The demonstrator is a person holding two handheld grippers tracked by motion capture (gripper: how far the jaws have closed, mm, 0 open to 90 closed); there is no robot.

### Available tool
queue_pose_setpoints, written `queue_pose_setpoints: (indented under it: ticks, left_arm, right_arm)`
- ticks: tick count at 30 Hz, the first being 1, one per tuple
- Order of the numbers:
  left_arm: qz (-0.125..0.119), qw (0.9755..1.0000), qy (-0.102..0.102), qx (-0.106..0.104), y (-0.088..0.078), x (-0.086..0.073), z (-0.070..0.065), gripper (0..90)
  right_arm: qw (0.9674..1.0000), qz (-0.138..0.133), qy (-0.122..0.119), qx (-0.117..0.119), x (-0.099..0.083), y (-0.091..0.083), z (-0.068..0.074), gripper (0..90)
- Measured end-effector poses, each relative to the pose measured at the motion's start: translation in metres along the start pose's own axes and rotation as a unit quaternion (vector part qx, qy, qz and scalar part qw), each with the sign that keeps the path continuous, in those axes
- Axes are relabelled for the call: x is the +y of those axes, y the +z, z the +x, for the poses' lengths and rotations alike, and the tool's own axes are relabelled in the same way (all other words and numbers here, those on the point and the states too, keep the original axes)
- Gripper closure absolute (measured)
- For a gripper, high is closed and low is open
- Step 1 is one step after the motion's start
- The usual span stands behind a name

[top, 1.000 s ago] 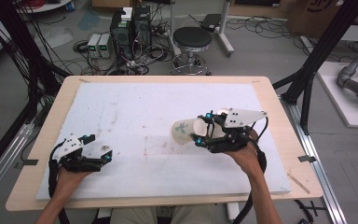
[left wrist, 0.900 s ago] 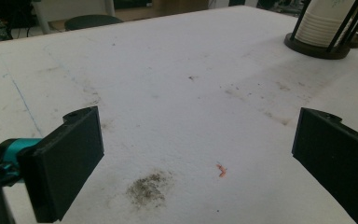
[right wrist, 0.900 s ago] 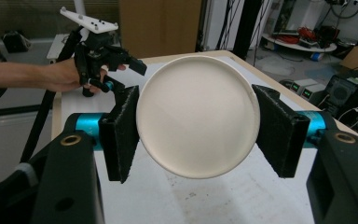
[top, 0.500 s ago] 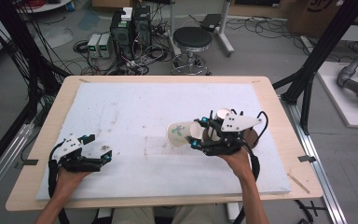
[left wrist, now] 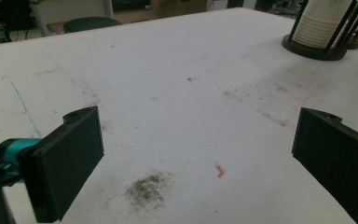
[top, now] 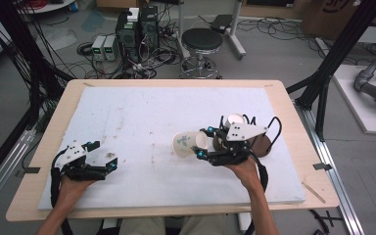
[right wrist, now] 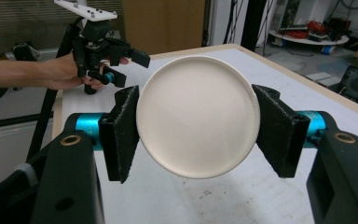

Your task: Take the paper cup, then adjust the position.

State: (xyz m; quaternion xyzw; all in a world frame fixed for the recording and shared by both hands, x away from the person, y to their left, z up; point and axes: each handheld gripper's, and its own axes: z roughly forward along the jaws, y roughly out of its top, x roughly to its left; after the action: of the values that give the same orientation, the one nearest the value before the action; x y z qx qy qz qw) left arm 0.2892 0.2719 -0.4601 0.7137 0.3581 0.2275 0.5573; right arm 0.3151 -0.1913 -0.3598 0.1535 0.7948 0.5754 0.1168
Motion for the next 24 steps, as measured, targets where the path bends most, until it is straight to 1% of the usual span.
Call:
queue_pose_setpoints:
  ticks: [4,7,9,13,16,19,21,24]
  left_arm:
    - [0.001,1.0000,0.000,0.001,0.0000,0.0000,0.0000,1.9]
    - [0.002,1.0000,0.000,0.000,0.0001,0.0002,0.0005,2.0]
    - [0.002,1.0000,-0.001,-0.001,0.0001,0.0002,0.0005,1.9]
    - [0.003,1.0000,0.001,-0.001,0.0000,0.0003,0.0004,1.9]
    - [0.002,1.0000,0.001,0.000,-0.0001,0.0003,0.0003,1.9]
    - [0.001,1.0000,-0.001,0.000,-0.0003,0.0004,0.0004,1.9]
    - [-0.001,1.0000,-0.002,-0.004,-0.0008,0.0005,0.0011,1.9]
    - [-0.003,0.9998,-0.001,-0.017,-0.0023,0.0028,0.0017,1.9]
  right_arm:
    - [1.0000,-0.001,0.004,0.004,-0.0002,0.0001,0.0008,37.1]
    - [1.0000,-0.002,0.000,0.001,-0.0004,0.0001,-0.0003,37.1]
    - [1.0000,-0.002,0.002,0.005,-0.0009,0.0001,-0.0001,37.0]
    - [1.0000,-0.001,0.000,0.002,-0.0019,0.0005,-0.0008,37.1]
    - [1.0000,0.002,0.005,0.004,-0.0025,0.0007,-0.0010,37.1]
    - [1.0000,0.001,0.004,0.005,-0.0027,0.0015,-0.0022,37.0]
    - [1.0000,0.000,0.001,0.005,-0.0024,0.0023,-0.0030,37.1]
    - [1.0000,0.002,0.001,0.009,-0.0021,0.0039,-0.0038,37.0]
